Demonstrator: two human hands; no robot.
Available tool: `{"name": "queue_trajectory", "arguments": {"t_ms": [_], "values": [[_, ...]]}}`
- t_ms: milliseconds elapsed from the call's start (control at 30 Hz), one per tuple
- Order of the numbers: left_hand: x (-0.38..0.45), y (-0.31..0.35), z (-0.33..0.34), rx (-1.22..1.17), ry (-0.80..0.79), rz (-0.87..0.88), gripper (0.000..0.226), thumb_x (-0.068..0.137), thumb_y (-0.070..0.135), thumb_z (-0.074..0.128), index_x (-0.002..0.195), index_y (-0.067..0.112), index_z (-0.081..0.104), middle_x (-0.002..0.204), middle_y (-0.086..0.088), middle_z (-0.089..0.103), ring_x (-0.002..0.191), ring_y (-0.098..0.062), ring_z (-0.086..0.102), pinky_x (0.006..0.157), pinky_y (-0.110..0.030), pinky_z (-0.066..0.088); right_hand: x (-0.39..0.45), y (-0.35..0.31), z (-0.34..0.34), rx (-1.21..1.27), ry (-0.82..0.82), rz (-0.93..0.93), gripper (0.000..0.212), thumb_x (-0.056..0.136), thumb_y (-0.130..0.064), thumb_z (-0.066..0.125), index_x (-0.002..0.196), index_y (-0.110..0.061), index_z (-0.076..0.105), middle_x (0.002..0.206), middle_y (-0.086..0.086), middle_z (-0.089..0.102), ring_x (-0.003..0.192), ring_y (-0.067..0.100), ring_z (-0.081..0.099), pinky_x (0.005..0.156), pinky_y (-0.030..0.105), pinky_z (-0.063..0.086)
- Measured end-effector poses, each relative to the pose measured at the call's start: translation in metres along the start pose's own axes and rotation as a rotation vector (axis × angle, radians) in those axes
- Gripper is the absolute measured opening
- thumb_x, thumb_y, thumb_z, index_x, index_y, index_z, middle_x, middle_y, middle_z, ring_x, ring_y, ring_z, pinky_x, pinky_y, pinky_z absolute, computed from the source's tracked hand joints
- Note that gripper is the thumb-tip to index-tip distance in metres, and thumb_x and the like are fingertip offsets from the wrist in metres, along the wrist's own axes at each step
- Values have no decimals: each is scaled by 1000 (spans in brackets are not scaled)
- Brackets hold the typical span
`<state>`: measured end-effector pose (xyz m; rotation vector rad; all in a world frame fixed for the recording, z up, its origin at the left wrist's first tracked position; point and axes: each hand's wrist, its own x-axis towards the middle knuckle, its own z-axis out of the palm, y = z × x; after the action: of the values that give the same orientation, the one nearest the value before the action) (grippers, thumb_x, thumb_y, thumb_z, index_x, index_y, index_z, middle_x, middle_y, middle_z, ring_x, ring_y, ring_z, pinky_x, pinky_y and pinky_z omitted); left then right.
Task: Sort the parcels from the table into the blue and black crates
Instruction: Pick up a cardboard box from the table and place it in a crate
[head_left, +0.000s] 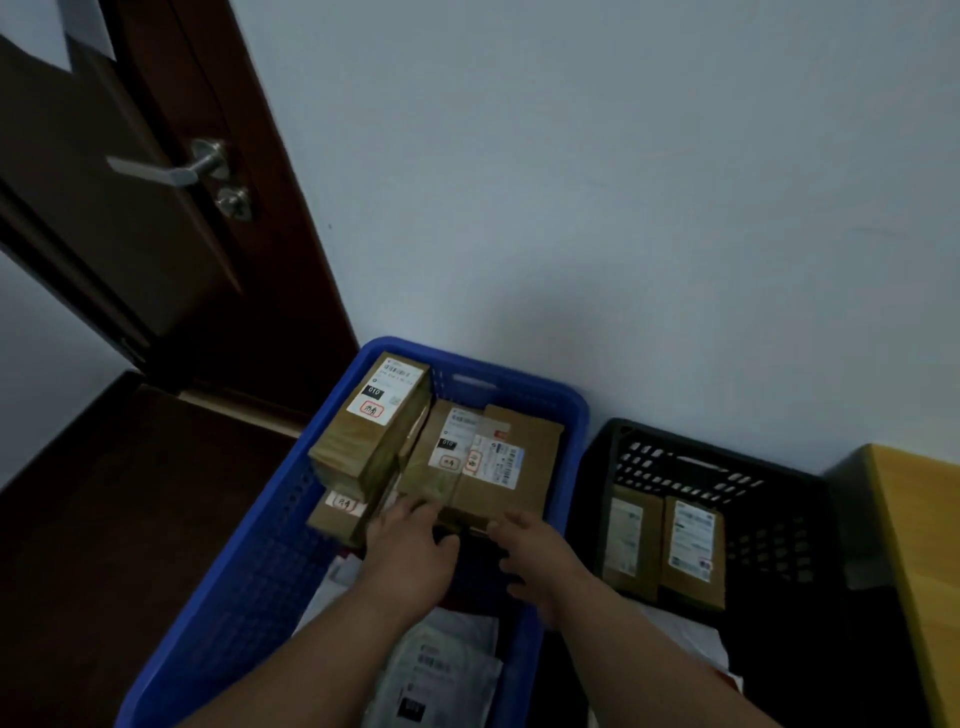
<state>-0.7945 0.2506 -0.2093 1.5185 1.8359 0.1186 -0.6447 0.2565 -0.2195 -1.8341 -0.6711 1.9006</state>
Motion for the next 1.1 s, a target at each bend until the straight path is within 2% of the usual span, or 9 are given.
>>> {"name": "queue_trajectory", "arguments": {"t_ms": [100,233,400,567,633,767,833,933,1100], "values": [[-25,17,6,22,-10,51,53,99,35,47,148,22,34,156,-3,24,141,-22,22,118,-31,19,-26,12,-16,29,42,-37,25,99,-28,54,122,-29,44,100,-7,51,90,13,50,88,35,41],[-59,34,15,111,-20,136,52,98,37,48,146,20,40,150,-7,34,137,-26,30,115,-35,25,-65,40,-35,-9,147,-119,41,99,-30,53,138,-20,44,105,-5,54,87,10,52,78,31,48],[-112,47,37,72,-44,262,46,94,35,51,138,20,50,138,-7,46,128,-27,41,109,-39,34,-117,87,-54,1,206,-102,54,97,-34,56,146,-22,37,141,7,47,120,26,50,92,39,45],[-156,76,68,172,-63,334,55,97,39,50,147,18,39,150,-6,39,137,-22,36,113,-34,28,-172,131,-91,7,244,-159,49,95,-38,56,140,-24,44,123,-1,56,101,15,54,80,31,49],[-173,98,83,212,-67,372,57,97,40,49,148,18,35,152,-6,36,140,-21,32,115,-32,26,-190,144,-119,47,283,-172,45,96,-38,55,137,-24,45,113,-5,55,93,11,52,76,31,48],[-204,153,123,268,-60,487,51,96,38,50,143,18,44,147,-5,43,135,-20,39,112,-35,32,-227,170,-184,85,400,-198,52,96,-40,54,144,-24,39,134,4,47,103,19,49,88,37,47],[-222,188,151,294,-62,549,48,96,37,50,141,19,48,143,-4,48,131,-19,44,109,-35,35,-246,189,-221,71,472,-224,56,97,-39,54,147,-22,36,143,5,44,119,24,49,96,38,46],[-254,247,206,304,-104,618,50,97,38,49,143,19,46,146,-4,46,133,-21,42,109,-35,36,-282,227,-292,126,523,-201,57,97,-40,53,147,-22,35,150,7,39,127,28,46,98,38,45],[-324,341,312,240,-230,648,54,99,41,48,148,19,36,155,-4,31,141,-24,31,114,-40,30,-345,294,-424,294,671,-110,54,99,-42,50,147,-21,35,130,5,47,118,27,52,101,48,48]]}}
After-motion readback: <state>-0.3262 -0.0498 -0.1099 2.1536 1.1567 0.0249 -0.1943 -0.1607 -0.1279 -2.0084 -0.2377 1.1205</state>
